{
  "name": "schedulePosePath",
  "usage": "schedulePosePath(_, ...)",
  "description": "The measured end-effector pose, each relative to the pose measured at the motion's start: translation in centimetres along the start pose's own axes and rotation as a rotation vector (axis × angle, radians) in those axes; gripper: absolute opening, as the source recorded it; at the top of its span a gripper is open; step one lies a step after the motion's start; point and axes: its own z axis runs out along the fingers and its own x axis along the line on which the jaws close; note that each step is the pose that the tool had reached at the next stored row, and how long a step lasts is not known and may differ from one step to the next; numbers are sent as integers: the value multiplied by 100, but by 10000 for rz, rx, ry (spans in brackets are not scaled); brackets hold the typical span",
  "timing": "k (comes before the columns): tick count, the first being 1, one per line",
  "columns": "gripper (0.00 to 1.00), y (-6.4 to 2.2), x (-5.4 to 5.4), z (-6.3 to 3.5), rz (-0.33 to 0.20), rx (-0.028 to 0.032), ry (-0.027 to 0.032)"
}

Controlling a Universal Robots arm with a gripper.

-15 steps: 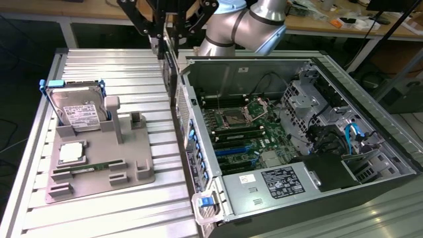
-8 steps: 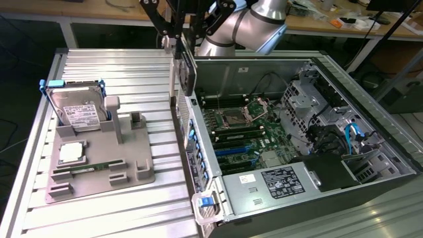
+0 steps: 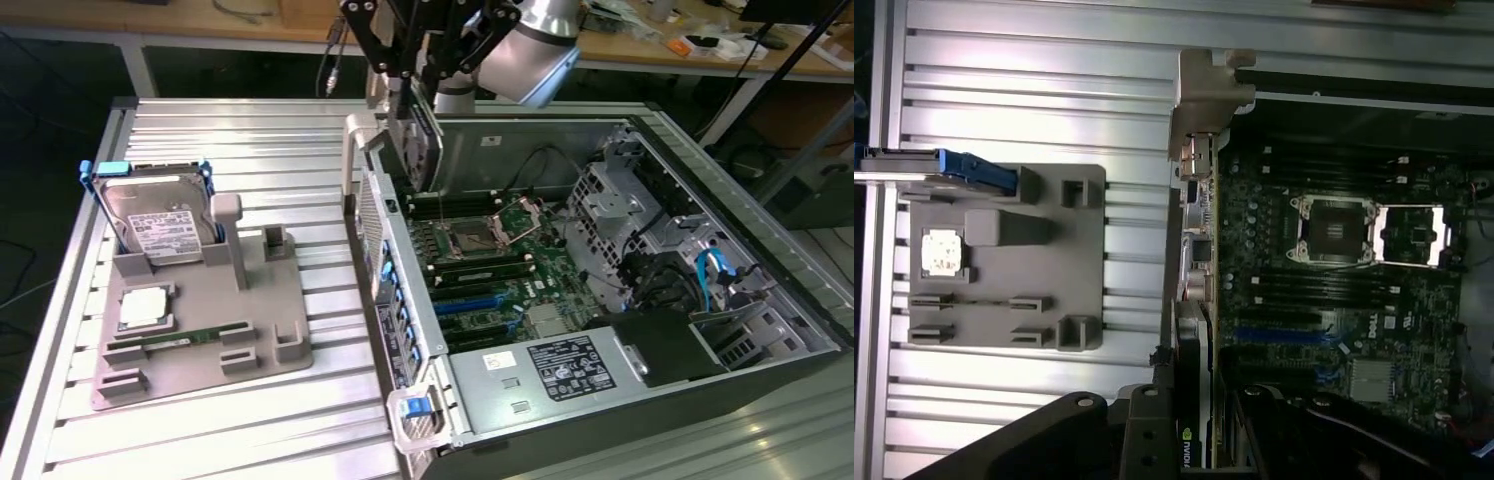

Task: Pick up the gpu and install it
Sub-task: 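Pick up the gpu and move the gpu toward the slot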

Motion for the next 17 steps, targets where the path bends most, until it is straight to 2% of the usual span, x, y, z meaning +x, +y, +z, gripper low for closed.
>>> schedulePosePath(17, 27, -53, -793, -8, 0, -1, 0)
